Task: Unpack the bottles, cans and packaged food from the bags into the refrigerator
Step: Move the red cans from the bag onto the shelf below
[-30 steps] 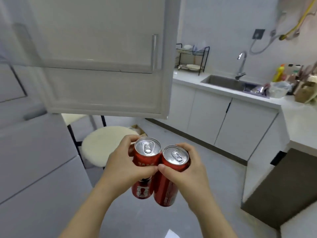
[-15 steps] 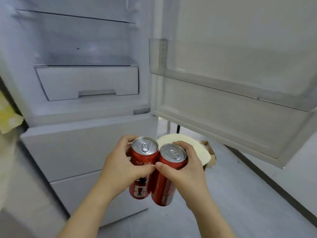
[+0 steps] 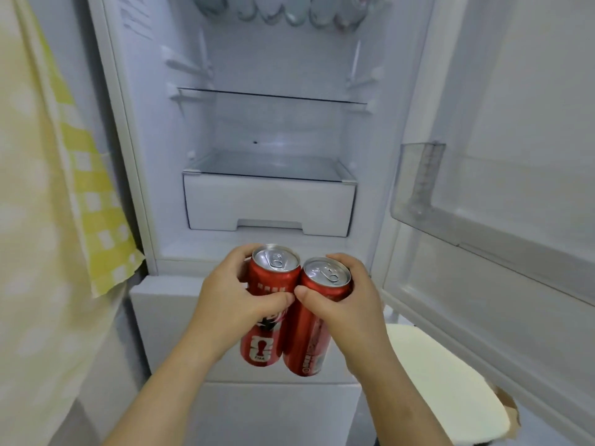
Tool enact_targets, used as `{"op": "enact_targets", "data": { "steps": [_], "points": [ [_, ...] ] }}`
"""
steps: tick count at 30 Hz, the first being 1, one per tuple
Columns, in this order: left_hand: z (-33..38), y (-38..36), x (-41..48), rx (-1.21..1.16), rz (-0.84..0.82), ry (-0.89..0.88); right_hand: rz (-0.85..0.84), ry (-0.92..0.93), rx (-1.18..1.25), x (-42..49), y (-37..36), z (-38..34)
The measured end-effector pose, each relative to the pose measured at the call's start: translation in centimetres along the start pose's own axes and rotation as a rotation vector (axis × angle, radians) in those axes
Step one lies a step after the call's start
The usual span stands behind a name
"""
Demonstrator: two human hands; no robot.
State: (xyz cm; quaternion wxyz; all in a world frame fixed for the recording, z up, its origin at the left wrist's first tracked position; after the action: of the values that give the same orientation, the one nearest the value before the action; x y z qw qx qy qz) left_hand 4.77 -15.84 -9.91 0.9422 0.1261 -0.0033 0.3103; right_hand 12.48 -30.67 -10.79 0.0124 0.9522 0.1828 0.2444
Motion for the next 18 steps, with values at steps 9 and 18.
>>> {"op": "enact_targets", "data": {
  "steps": [9,18],
  "points": [
    [3.7,1.6,9.1,-0.105,0.134,-0.075,-0.053,0.122,0.105,11.5,-3.5,-0.4],
    [5.8,5.5,18.2,-0.199,0.208,-0.129,-0.039,0.192,0.147,20.8,-8.8,-1.4]
  ]
}}
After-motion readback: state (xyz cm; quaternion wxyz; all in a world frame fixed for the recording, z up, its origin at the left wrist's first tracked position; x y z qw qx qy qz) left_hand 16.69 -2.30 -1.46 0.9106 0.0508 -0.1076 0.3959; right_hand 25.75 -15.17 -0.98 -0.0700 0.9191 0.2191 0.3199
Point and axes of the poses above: each hand's wrist, its own x-axis towards the middle knuckle, its own y-axis out of the back of the hand, z = x × y, the point moved 6 cm from there along x, towards the middle knuckle, and after that the axes turned 11 degrees about y, right-handed, at the moved point
